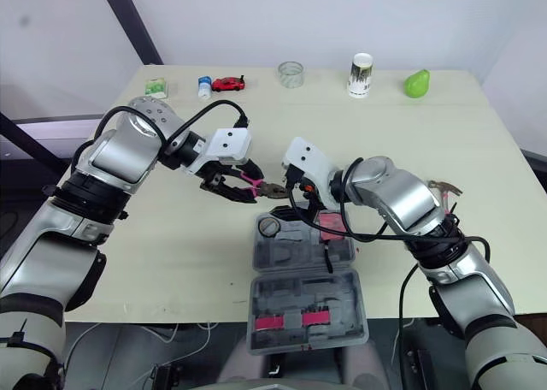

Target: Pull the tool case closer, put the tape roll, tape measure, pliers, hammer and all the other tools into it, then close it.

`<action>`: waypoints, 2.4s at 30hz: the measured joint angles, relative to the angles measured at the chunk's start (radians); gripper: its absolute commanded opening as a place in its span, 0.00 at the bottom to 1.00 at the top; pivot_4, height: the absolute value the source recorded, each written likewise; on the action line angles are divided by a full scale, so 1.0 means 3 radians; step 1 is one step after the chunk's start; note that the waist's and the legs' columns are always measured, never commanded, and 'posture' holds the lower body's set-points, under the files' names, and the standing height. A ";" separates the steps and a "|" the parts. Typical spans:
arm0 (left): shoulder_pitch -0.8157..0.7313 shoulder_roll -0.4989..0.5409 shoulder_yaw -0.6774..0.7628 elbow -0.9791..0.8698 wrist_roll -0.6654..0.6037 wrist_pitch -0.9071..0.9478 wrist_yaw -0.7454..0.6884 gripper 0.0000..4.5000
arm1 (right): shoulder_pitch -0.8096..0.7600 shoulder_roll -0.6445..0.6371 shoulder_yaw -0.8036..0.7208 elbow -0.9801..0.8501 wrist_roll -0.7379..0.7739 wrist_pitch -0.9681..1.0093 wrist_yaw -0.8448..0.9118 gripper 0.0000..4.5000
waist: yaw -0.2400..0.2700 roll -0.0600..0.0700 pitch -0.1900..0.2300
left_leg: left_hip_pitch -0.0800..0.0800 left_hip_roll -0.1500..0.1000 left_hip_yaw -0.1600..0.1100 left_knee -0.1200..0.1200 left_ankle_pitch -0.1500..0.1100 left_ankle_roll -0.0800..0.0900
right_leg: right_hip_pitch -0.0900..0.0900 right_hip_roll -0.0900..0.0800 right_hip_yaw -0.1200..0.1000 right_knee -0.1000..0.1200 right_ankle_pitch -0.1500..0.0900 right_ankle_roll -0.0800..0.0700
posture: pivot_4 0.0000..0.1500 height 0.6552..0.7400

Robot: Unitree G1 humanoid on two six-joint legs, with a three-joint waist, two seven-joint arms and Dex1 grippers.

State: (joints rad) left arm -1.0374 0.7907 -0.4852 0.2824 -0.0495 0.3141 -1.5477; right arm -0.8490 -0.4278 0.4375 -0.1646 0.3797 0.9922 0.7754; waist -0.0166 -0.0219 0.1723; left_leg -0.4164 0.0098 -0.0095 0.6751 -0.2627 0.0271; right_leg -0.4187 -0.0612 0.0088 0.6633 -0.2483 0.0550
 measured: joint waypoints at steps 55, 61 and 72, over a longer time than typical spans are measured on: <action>0.3858 -0.0216 0.3092 -0.1145 -0.2266 0.0089 -0.0018 1.00 | 0.1991 -0.2186 -0.0987 -0.1235 0.0038 -0.0554 0.0865 0.22 | 0.0022 0.0006 0.0000 | 0.0020 0.0020 0.0000 0.0006 -0.0001 0.0000 | 0.0021 -0.0004 0.0005 -0.0003 0.0000 0.0001 | 1.00 1.00; 0.3871 -0.0202 0.3087 -0.1207 -0.2319 0.0009 -0.0001 1.00 | 0.1923 -0.2129 -0.0815 -0.1134 -0.0051 -0.0705 0.0940 0.22 | 0.0020 0.0006 0.0000 | 0.0020 0.0022 0.0000 0.0006 -0.0001 0.0000 | 0.0021 -0.0004 0.0005 -0.0003 0.0001 0.0001 | 1.00 1.00; 0.3731 -0.0155 0.3003 -0.1534 -0.2393 0.0081 0.0225 1.00 | 0.1076 -0.1532 -0.0066 -0.0794 -0.0365 -0.0678 0.1030 0.22 | 0.0010 0.0007 0.0000 | 0.0020 0.0023 0.0001 0.0006 -0.0001 0.0000 | 0.0020 -0.0002 0.0006 -0.0002 0.0001 0.0000 | 1.00 1.00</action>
State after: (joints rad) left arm 0.0819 0.7443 0.4158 -0.1778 -0.7673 0.3383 -1.4803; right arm -0.5264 -0.8873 0.4178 -0.4028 0.2701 0.7887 1.0844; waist -0.0135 -0.0200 0.1723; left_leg -0.4104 0.0169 -0.0093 0.6770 -0.2629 0.0272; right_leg -0.4128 -0.0618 0.0106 0.6626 -0.2479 0.0551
